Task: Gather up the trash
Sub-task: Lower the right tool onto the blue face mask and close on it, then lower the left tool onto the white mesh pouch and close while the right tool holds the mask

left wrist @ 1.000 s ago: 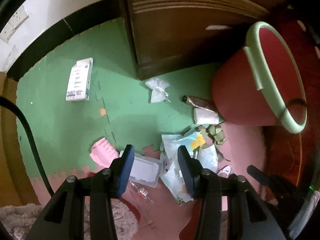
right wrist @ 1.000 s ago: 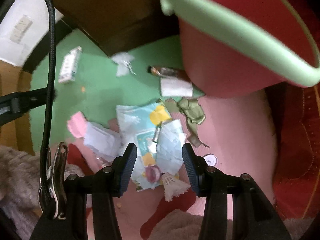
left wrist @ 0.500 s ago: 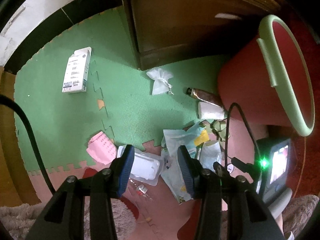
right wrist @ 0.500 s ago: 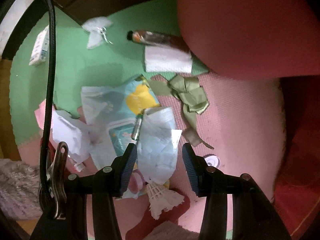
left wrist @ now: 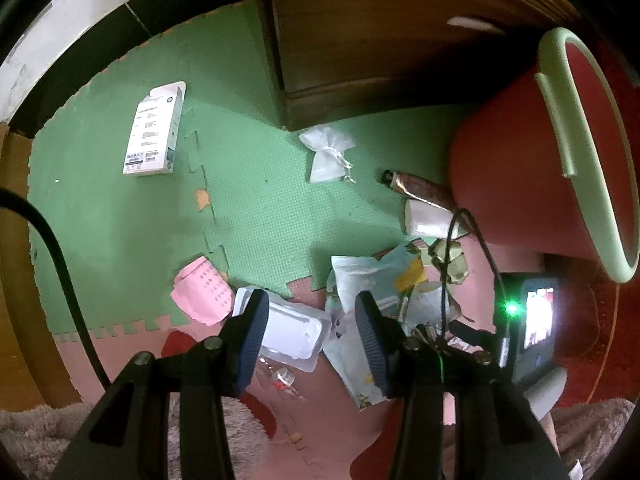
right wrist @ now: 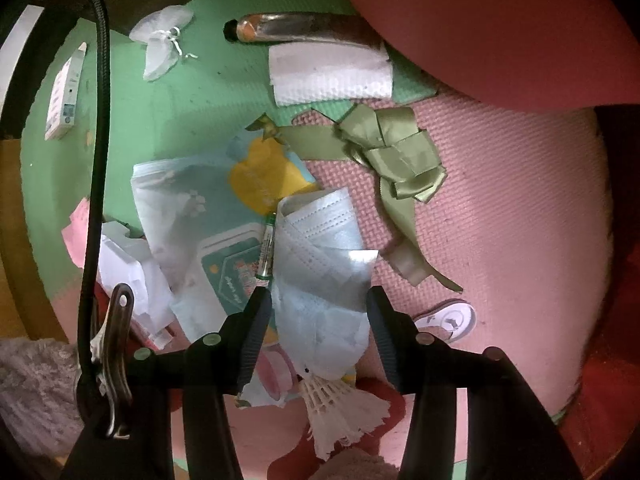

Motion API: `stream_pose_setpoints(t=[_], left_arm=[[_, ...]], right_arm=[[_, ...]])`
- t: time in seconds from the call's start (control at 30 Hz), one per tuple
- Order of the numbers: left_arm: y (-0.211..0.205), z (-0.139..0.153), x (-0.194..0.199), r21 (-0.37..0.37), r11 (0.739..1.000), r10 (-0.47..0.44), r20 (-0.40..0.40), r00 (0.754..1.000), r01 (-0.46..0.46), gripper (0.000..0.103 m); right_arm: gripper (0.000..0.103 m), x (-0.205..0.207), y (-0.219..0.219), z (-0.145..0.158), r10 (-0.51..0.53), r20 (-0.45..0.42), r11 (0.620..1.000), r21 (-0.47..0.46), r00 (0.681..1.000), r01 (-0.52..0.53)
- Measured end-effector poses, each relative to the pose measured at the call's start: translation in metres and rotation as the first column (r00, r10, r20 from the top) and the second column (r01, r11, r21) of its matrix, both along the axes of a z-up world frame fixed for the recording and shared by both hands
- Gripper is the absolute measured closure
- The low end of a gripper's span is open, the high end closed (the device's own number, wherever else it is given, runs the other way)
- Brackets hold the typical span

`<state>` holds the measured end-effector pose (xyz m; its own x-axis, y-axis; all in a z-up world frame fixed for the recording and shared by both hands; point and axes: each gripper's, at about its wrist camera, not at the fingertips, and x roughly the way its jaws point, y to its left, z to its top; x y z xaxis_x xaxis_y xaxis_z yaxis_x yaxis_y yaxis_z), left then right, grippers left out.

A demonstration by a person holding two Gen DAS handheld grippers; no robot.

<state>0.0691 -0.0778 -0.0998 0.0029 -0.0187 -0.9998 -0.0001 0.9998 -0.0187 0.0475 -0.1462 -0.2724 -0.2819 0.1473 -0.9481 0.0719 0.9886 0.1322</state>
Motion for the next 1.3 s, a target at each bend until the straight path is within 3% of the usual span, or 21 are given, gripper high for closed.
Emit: stream_pose_setpoints(t=[0.27, 0.53, 0.63, 1.13, 1.3], left_arm=[[-0.002, 0.002, 0.001, -0.002, 1.0, -0.006, 0.004, 1.0, 0.006, 0.056], [0.005, -0.003, 0.0, 0.014, 1.0, 0.009, 0.003, 1.0, -0.009, 0.056], [0.006, -0.005, 0.0, 0.013, 1.0, 0.016, -0.004, 1.0, -0.016, 0.056], [0.02, -0.026, 0.0, 0.018, 0.999, 0.051, -0.063, 0.997, -0.05, 0.056], [0.039, -0.045, -0.004, -0.011, 0.989, 0.143, -0.137, 0.98, -0.146, 0.056]], right_arm=[[0.052, -0.009, 0.019, -0.013, 0.078, -0.049, 0.997, -0.013, 0.996, -0.079], [0.093, -0.01, 0.028, -0.001, 0.091, 0.001, 0.996, 0.005, 0.996, -0.091], [0.098, -0.004, 0.034, 0.009, 0.125, 0.03, 0.992, 0.016, 0.992, -0.126], [0.099, -0.003, 0.047, 0.066, 0.168, 0.169, 0.985, 0.008, 0.971, -0.171], [0.099, 0.001, 0.052, 0.079, 0.182, 0.2, 0.982, 0.022, 0.963, -0.19]])
